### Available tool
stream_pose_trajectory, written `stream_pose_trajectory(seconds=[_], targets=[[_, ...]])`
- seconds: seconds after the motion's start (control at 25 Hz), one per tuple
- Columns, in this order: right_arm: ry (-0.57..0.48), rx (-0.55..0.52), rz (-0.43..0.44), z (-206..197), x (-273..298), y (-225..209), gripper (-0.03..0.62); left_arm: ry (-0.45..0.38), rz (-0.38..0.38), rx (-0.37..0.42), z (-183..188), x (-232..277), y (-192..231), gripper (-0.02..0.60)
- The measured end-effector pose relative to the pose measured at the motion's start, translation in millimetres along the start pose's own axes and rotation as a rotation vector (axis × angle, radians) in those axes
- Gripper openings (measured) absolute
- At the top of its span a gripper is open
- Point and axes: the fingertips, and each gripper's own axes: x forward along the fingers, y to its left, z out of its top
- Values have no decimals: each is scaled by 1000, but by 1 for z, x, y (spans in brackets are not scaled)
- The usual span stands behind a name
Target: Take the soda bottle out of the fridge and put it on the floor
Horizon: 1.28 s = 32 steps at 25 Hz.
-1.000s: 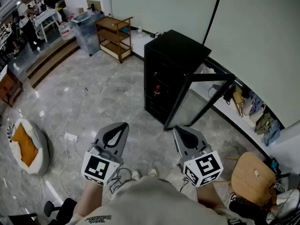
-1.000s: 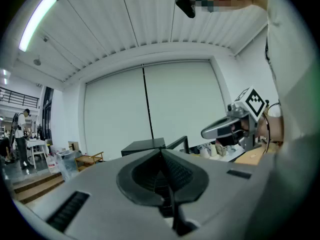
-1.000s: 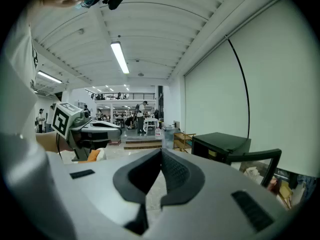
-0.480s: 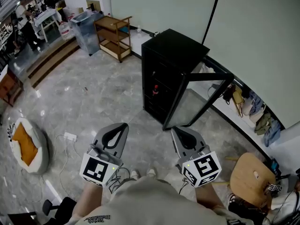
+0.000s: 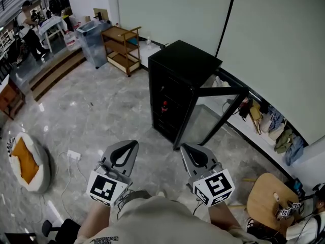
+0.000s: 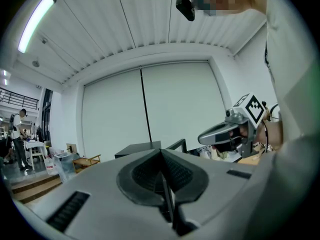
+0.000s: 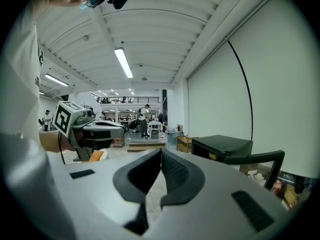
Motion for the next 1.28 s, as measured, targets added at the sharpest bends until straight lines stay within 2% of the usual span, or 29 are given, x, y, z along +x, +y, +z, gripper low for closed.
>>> stream_pose_trajectory(seconds=[0.28,0.72,1.08,1.28], targets=[[7,5,17,-3,5,-12,-3,-3,8,12,3,14,-2,6],[35,-4,36,-14,47,-22,-3,-1,8,12,-12,39,22,6],[67,-4,46,-16,102,-31,-3,10,10,-10,-27,63,70,6],[43,5,37,-9,144,-40,-3,14,2,-13,-34,81,110,6]])
